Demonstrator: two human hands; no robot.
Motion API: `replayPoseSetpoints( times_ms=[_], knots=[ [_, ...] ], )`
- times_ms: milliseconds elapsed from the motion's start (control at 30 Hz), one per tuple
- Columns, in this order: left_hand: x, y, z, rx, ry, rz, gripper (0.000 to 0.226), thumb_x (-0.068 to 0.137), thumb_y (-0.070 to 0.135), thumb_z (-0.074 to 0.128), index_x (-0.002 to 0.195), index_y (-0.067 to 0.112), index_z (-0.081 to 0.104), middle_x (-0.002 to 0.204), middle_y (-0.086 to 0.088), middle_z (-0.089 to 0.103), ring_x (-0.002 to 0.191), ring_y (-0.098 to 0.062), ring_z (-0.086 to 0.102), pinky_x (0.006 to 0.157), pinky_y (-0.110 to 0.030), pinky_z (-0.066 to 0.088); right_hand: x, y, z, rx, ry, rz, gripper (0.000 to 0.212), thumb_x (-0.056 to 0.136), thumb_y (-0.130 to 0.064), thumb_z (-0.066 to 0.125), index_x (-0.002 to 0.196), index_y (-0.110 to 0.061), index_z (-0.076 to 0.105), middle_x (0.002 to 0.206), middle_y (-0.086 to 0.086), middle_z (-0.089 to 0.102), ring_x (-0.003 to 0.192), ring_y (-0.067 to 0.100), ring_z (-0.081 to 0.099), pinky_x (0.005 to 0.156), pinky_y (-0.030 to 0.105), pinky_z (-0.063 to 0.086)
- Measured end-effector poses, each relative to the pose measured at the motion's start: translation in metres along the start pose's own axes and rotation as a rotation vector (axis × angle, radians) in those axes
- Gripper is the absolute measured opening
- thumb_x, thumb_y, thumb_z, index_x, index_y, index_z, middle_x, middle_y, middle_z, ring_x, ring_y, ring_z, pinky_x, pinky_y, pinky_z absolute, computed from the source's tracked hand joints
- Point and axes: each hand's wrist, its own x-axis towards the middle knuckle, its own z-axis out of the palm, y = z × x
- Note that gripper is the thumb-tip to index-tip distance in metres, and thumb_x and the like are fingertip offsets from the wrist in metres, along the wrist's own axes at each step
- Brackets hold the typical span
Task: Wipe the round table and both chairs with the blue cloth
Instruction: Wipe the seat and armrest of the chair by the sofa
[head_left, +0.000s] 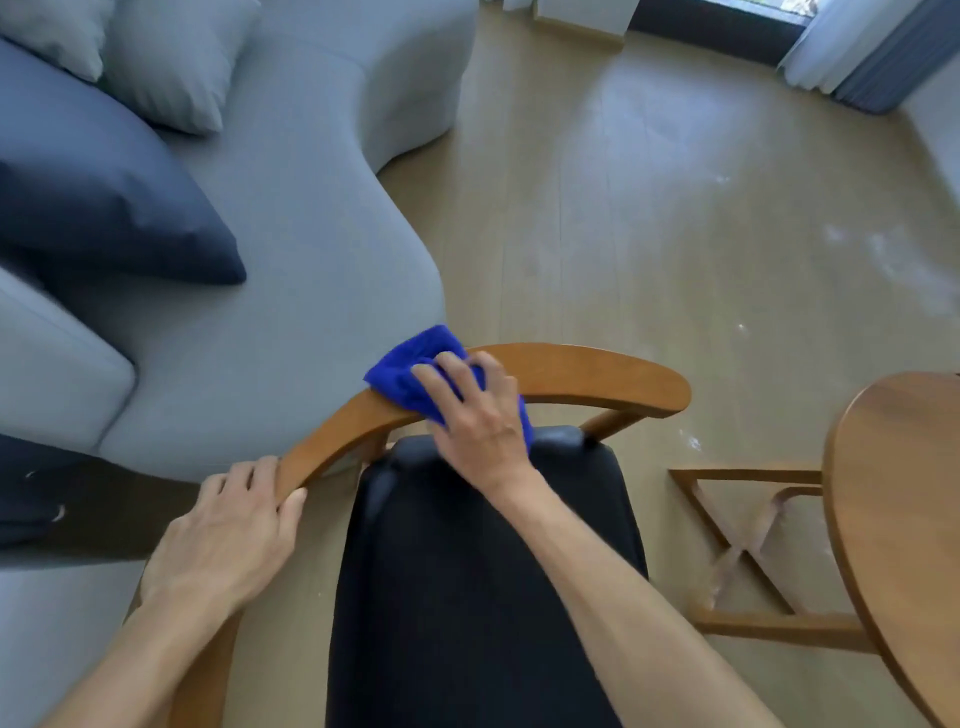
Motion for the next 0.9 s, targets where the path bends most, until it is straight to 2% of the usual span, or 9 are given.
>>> replayPoseSetpoints(
  times_ms=[67,133,233,300,367,433,533,700,900],
  knots=[
    [0.000,0.000,0.001,0.001,0.014,0.008,0.044,0.098,0.048,0.021,0.129,0.022,0.038,0.121,0.000,0.050,0.111,-0.020,0.049,0.078,-0.035,0.047,-0.017,0.065,-0.026,-0.062,0.075,0.235,0.045,0.077,-0.012,0.063,0.121,-0.019,0.056,0.118,0.005,0.061,0.101,0.033,0.052,0.075,0.045,0.048],
    [0.000,0.000,0.003,0.013,0.016,0.007,0.045,0.098,0.048,0.021,0.129,0.021,0.038,0.121,0.000,0.051,0.111,-0.021,0.050,0.077,-0.036,0.047,-0.041,0.106,-0.054,-0.038,0.107,0.330,0.045,0.077,-0.008,0.063,0.122,-0.012,0.058,0.118,0.008,0.059,0.101,0.034,0.051,0.085,0.047,0.048],
    [0.000,0.002,0.003,0.024,0.020,0.000,0.049,0.097,0.049,0.022,0.133,0.020,0.037,0.123,-0.001,0.051,0.111,-0.021,0.050,0.077,-0.036,0.050,-0.092,0.119,-0.084,0.060,0.088,0.351,0.043,0.079,0.000,0.065,0.121,-0.004,0.059,0.119,0.012,0.058,0.107,0.033,0.051,0.096,0.044,0.045],
    [-0.001,0.003,0.003,0.024,0.028,-0.001,0.051,0.097,0.050,0.021,0.135,0.020,0.036,0.124,0.000,0.051,0.112,-0.020,0.050,0.077,-0.035,0.050,-0.140,0.115,-0.083,0.076,0.046,0.477,0.048,0.077,0.004,0.071,0.123,-0.005,0.058,0.121,0.011,0.057,0.110,0.032,0.051,0.097,0.043,0.045],
    [0.000,0.004,0.003,0.030,0.037,0.002,0.050,0.097,0.050,0.021,0.135,0.021,0.035,0.125,0.002,0.050,0.113,-0.019,0.049,0.075,-0.033,0.047,-0.184,0.118,-0.054,0.096,-0.044,0.736,0.051,0.082,-0.004,0.069,0.130,-0.011,0.053,0.131,0.008,0.052,0.116,0.031,0.048,0.099,0.046,0.043],
    [0.000,0.004,0.003,0.048,0.049,0.006,0.049,0.097,0.050,0.020,0.136,0.023,0.033,0.126,0.004,0.049,0.113,-0.017,0.049,0.075,-0.030,0.044,-0.205,0.115,-0.015,0.073,-0.210,0.994,0.056,0.088,-0.026,0.066,0.139,-0.019,0.044,0.146,0.006,0.038,0.127,0.034,0.041,0.103,0.049,0.038],
    [0.002,0.002,0.008,0.063,0.065,0.018,0.049,0.096,0.051,0.019,0.136,0.025,0.032,0.126,0.006,0.048,0.112,-0.015,0.048,0.072,-0.028,0.039,-0.200,0.109,0.029,-0.069,-0.231,1.157,0.059,0.087,-0.040,0.064,0.140,-0.022,0.043,0.149,0.010,0.034,0.124,0.042,0.040,0.098,0.055,0.036],
    [0.003,-0.003,0.010,0.071,0.090,0.032,0.053,0.093,0.054,0.014,0.133,0.025,0.033,0.120,0.006,0.050,0.108,-0.016,0.050,0.069,-0.028,0.035,-0.188,0.102,0.061,-0.185,-0.118,1.154,0.044,0.087,-0.018,0.061,0.130,-0.013,0.049,0.139,0.017,0.046,0.109,0.048,0.046,0.080,0.054,0.039],
    [0.002,-0.001,0.008,0.094,0.077,0.026,0.041,0.096,0.050,0.020,0.122,0.024,0.037,0.112,0.004,0.051,0.100,-0.019,0.049,0.067,-0.034,0.037,-0.183,0.097,0.069,-0.195,-0.119,0.929,0.046,0.079,-0.004,0.061,0.124,-0.014,0.053,0.135,0.015,0.051,0.105,0.047,0.049,0.068,0.050,0.042]
  ],
)
